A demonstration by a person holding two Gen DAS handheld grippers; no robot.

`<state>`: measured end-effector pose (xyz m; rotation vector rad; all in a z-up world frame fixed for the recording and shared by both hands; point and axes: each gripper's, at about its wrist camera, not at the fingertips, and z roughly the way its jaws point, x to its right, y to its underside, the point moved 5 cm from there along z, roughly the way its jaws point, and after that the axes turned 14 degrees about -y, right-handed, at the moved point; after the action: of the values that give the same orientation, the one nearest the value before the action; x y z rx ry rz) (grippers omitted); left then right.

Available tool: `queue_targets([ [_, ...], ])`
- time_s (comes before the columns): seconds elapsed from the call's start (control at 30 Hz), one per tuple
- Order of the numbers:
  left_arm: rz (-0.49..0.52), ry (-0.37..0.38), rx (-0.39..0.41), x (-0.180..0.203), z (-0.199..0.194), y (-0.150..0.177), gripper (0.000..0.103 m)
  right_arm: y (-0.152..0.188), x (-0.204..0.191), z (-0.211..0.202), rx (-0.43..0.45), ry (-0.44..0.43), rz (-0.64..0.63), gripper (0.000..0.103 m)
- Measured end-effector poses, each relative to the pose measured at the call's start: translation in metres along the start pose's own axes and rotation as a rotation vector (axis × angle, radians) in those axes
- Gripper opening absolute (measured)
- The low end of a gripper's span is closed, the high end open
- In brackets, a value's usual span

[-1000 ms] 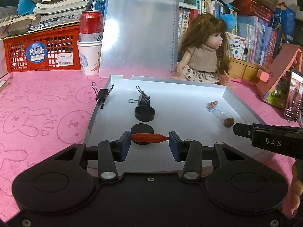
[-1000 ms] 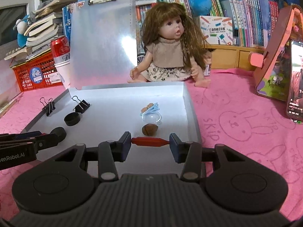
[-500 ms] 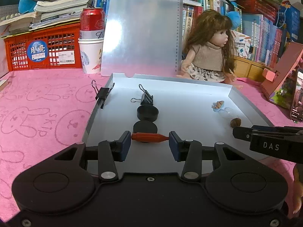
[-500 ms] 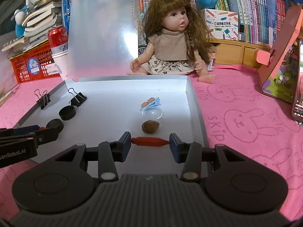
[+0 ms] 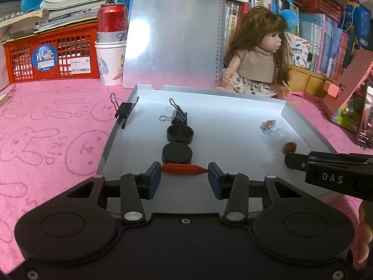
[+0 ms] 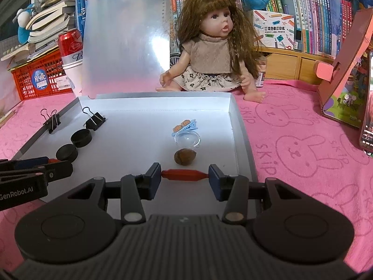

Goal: Organize rigid objects
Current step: 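Carry the orange piece with the left gripper while the right gripper carries its orange piece into the box, then open both grippers to release the orange pieces inside the box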

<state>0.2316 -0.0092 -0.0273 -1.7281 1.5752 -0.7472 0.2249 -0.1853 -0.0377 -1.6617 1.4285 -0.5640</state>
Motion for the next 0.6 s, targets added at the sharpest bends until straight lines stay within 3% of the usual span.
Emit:
queue_targets([
  [0.27, 0.001, 0.018, 0.04, 0.002, -0.016, -0.004, 0.06, -0.001, -0.002, -0.007, 0.013, -0.009, 0.011, 0.069],
  [0.6, 0.019, 0.052, 0.074, 0.007, -0.041, -0.003, 0.065, -0.003, -0.011, -0.025, 0.035, -0.038, -0.008, 0.078],
])
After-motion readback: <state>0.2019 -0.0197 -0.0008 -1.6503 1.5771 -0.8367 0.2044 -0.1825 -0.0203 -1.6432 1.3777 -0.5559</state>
